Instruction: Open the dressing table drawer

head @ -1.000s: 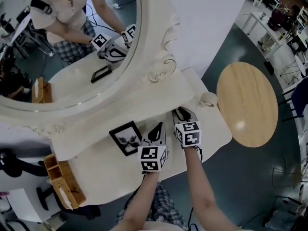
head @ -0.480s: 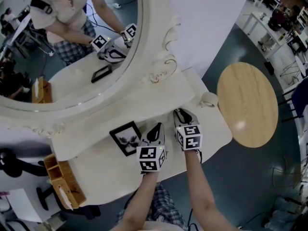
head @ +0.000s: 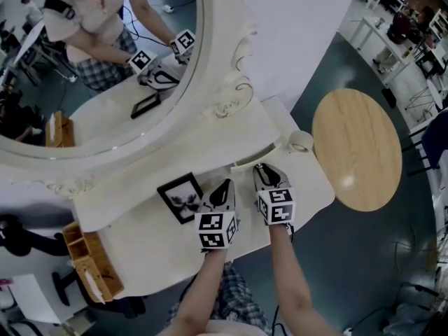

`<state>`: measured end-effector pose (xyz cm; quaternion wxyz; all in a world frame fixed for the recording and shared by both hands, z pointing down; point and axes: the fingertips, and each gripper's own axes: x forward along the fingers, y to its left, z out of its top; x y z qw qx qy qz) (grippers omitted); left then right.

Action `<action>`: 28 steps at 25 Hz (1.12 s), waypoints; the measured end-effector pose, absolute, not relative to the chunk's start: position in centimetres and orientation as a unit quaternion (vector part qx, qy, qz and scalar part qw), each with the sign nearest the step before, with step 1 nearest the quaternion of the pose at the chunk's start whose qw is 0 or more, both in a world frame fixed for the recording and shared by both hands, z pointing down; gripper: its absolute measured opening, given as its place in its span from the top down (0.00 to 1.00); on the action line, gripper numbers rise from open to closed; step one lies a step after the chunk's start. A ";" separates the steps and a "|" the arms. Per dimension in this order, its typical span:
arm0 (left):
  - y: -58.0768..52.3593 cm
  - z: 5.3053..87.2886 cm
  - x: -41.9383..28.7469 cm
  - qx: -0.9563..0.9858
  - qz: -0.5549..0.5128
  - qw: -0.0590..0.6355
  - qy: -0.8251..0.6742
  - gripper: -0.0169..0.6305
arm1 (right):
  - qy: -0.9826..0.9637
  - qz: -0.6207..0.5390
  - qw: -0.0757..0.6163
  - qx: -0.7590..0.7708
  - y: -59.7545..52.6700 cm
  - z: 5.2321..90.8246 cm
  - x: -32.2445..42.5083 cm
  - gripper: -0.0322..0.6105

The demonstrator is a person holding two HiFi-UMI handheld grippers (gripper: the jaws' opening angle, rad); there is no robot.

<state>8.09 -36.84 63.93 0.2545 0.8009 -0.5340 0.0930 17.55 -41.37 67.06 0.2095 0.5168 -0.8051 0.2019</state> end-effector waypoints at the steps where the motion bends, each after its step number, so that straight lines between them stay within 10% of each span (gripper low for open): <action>1: -36.8 63.9 8.1 0.801 0.093 0.254 -0.534 0.93 | -0.804 0.203 0.211 0.517 -41.1 67.1 17.7 0.79; 21: -35.6 63.7 8.5 0.805 0.093 0.254 -0.528 0.93 | -0.795 0.219 0.217 0.522 -38.1 67.3 19.1 0.78; 28: -35.2 63.3 8.3 0.805 0.089 0.256 -0.527 0.93 | -0.812 0.221 0.165 0.514 -37.2 64.7 19.0 0.40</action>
